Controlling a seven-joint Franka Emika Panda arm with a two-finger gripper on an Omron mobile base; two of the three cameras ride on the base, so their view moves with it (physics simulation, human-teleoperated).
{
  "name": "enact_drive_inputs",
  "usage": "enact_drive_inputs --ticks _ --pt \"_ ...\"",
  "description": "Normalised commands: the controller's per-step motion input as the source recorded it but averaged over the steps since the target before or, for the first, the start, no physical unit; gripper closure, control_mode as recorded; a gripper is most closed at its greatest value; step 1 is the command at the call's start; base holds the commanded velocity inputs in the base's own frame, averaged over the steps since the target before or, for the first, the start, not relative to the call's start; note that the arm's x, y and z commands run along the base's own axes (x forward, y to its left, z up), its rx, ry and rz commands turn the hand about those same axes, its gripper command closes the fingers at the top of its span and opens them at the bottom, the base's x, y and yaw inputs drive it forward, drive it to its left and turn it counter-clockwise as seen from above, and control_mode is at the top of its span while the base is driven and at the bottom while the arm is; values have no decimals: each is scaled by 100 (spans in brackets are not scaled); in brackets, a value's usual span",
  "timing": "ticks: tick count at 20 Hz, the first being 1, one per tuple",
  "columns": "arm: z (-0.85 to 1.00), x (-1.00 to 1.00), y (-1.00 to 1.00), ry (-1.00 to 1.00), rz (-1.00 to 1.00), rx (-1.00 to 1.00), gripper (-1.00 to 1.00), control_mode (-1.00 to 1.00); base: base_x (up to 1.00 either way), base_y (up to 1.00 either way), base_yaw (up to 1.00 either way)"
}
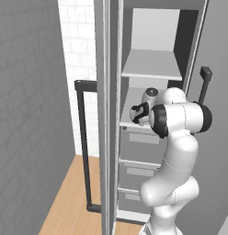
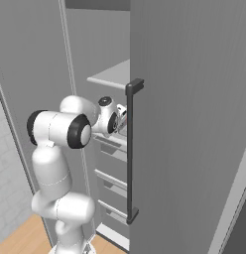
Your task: Take the meat container that has the steak and place it on the second highest rack of the freezer. Then take the vegetable container that has the avocado and corn and place it on the highest rack of the freezer.
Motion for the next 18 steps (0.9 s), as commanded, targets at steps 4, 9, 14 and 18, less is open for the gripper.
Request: enact_drive_inputs --ticks 4,9,14,18 --pt "0 0 0 0 0 0 -100 -100 0 0 0" --pt "1 -27 4 -1 0 0 -100 -100 0 0 0" --pt "20 -63 6 -7 1 0 -100 -100 0 0 0" --pt "49 -70 7 -4 0 0 -100 -100 0 0 0"
